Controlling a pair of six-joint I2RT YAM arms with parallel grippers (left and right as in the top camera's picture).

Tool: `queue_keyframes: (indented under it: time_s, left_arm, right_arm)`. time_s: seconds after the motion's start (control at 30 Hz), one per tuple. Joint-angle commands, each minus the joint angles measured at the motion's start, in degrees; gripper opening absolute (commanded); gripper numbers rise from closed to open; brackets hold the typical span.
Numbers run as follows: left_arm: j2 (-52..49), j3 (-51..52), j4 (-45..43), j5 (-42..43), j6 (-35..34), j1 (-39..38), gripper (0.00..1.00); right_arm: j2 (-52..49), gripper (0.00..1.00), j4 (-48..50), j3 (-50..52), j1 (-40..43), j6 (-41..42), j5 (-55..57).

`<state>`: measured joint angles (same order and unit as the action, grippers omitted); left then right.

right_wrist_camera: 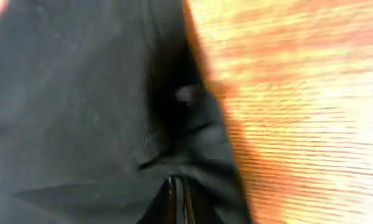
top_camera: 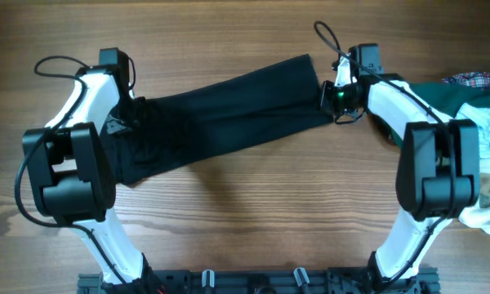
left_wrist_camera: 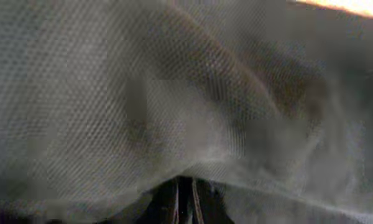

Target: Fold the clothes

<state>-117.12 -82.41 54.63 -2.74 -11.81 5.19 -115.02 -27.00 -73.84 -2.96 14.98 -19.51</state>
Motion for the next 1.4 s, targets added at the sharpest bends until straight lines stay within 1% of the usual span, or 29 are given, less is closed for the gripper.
queue_keyframes:
  time_s: [0.0,0.1,0.2,0.23,0.27,0.3,0.33,0.37,0.4,0.47,0.5,0.53,0.57,0.6,0.67,0.73,0.8,0.9,1.03,1.1,1.2,1.23,1.3,1.37]
  left_arm:
    - [4.0,-6.6,3.8,1.0,0.9,-0.2,0.12]
    - [8.9,-8.8,6.4,2.5,0.5,-0.2,0.23]
    - [13.4,-8.8,7.5,5.6,-1.0,-0.2,0.37]
    - [14.5,-8.8,7.9,7.4,-1.0,-0.2,0.38]
    - [16.2,-8.8,8.7,10.5,-1.0,-0.2,0.37]
    - [17.6,-8.8,9.4,12.7,-1.0,-0.2,0.3]
    - [18.8,-8.8,10.0,14.0,-1.0,-0.2,0.2]
    - [20.2,-8.8,10.4,15.4,-1.0,-0.2,0.17]
    - [21.9,-8.8,10.8,17.0,-1.0,-0.2,0.15]
    - [24.9,-8.8,10.8,18.9,-1.0,-0.2,0.15]
    - [27.4,-8.8,10.6,19.5,-1.0,-0.2,0.15]
    - [29.0,-8.8,10.6,19.5,-1.0,-0.2,0.15]
    - [30.7,-8.8,10.7,19.6,-1.0,-0.2,0.15]
    - [33.1,-8.8,10.9,20.4,-1.0,-0.2,0.15]
    - [36.2,-8.8,11.1,22.3,-1.0,-0.3,0.15]
    - [39.9,-8.8,11.0,22.9,-1.0,-0.9,0.15]
    - [43.7,-8.8,10.9,22.8,-0.6,-1.9,0.15]
    - [47.6,-8.7,10.8,22.7,-0.6,-2.3,0.17]
    - [50.1,-8.7,10.8,22.7,-0.6,-2.3,0.18]
    - [50.3,-8.7,10.8,22.7,-0.6,-2.3,0.18]
    - [50.3,-8.7,10.7,22.6,-0.6,-2.3,0.18]
    - [50.2,-8.7,10.5,22.7,-0.6,-2.3,0.18]
    - [50.2,-8.7,10.1,22.6,-0.6,-2.3,0.18]
    - [50.2,-8.7,9.9,22.7,-0.6,-2.3,0.18]
  right_arm:
    - [9.9,0.13,-0.2,-1.3,0.9,-1.5,-3.5]
    - [15.3,0.18,-2.1,-1.3,0.9,-1.6,-3.5]
    - [16.5,0.36,-3.8,-1.3,0.9,-4.4,-6.1]
    - [16.1,0.41,-4.4,-1.3,0.9,-6.0,-7.7]
    - [15.5,0.48,-5.0,-1.2,0.9,-8.4,-9.4]
    - [14.4,0.52,-5.1,-1.2,0.9,-10.8,-10.4]
    - [13.5,0.58,-5.0,-1.2,0.9,-11.9,-10.8]
    - [12.4,0.63,-4.7,-1.3,0.9,-16.4,-12.8]
    - [11.3,0.63,-4.5,-1.3,0.9,-21.7,-13.6]
    - [10.1,0.62,-2.5,-1.3,0.9,-22.3,-13.6]
    - [9.5,0.6,0.2,-1.3,0.9,-20.5,-13.5]
    - [9.1,0.56,2.6,-1.3,0.9,-17.7,-13.0]
    - [8.5,0.46,5.4,-1.3,0.8,-13.3,-11.7]
    - [7.5,0.28,8.6,-1.3,0.6,-6.8,-10.3]
    - [5.5,0.17,13.4,-1.3,-0.4,-0.1,-10.3]
    - [2.8,0.15,17.0,-1.3,-2.5,3.8,-10.1]
    - [-0.3,0.15,19.2,-1.3,-4.8,6.5,-7.4]
    - [-5.3,0.15,19.0,-1.3,-7.6,9.2,0.0]
    - [-7.7,0.11,16.9,-1.3,-7.9,9.6,3.5]
    - [-7.6,0.11,11.8,-1.3,-7.9,9.6,10.1]
    - [-7.6,0.05,0.1,-1.3,-7.8,9.6,23.2]
    - [-7.6,0.04,-3.4,-1.3,-7.8,9.7,26.0]
    - [-7.6,0.04,-9.3,-1.3,-7.8,11.8,28.7]
    - [-7.6,0.04,-13.4,-1.3,-7.8,14.4,28.9]
